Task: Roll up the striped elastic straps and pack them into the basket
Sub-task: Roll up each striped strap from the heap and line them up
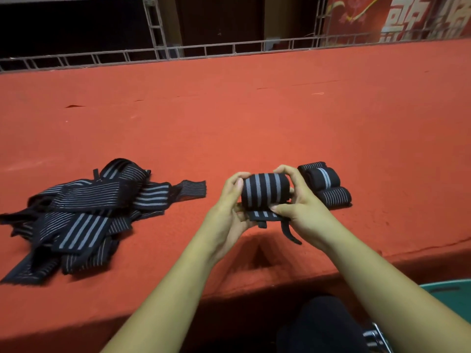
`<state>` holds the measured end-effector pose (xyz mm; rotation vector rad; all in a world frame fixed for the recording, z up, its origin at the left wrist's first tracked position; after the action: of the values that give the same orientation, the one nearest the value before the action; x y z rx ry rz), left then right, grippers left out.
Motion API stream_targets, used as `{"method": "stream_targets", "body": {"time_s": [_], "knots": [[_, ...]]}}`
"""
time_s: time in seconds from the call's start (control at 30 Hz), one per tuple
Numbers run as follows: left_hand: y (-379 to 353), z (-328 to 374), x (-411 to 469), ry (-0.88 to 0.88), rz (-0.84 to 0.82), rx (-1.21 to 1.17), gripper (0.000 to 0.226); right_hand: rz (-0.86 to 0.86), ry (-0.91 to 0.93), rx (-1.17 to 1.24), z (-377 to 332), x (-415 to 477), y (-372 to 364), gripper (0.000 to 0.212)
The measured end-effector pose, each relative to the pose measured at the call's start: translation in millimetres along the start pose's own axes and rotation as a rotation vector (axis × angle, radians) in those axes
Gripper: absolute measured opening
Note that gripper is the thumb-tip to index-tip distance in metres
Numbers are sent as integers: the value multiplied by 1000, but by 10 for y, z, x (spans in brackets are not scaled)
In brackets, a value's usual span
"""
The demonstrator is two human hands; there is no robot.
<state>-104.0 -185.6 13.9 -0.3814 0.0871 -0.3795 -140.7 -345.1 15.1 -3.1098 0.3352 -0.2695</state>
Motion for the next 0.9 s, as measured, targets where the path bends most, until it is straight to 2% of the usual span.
{"method": "stream_targets", "body": {"time_s": [0.17,0.3,0.33,0.43,0.57,0.73,0.9], "knots": [[-172,-380,92,-9,116,127,24,9,-5,-167,174,-133,177,53],[-293,-707,163,6,108,78,15,102,-188,-157,325,-160,386,32],[-341,-779,175,23,105,83,24,128,-221,-170,360,-166,455,30],[-502,-1015,231,54,51,123,61,235,-217,-238,484,-173,726,37],[-740,-1238,355,33,-32,241,57,342,-269,-82,610,-112,1139,31],[-1048,-1474,624,18,-74,412,66,434,-241,-206,734,3,1554,42],[-1291,-1637,841,-27,-74,498,65,522,-155,-334,779,25,1783,38]]}}
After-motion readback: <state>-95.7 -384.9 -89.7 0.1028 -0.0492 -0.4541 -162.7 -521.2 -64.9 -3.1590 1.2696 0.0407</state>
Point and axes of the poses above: each hand's wrist, its own x-axis towards the middle knuckle, its own y-axis out of the back of the hand, z = x × y, the point moved 2 cm from there along x, towards the middle knuckle, and after that the axes turned 10 degrees about z, right-handed, at the moved point
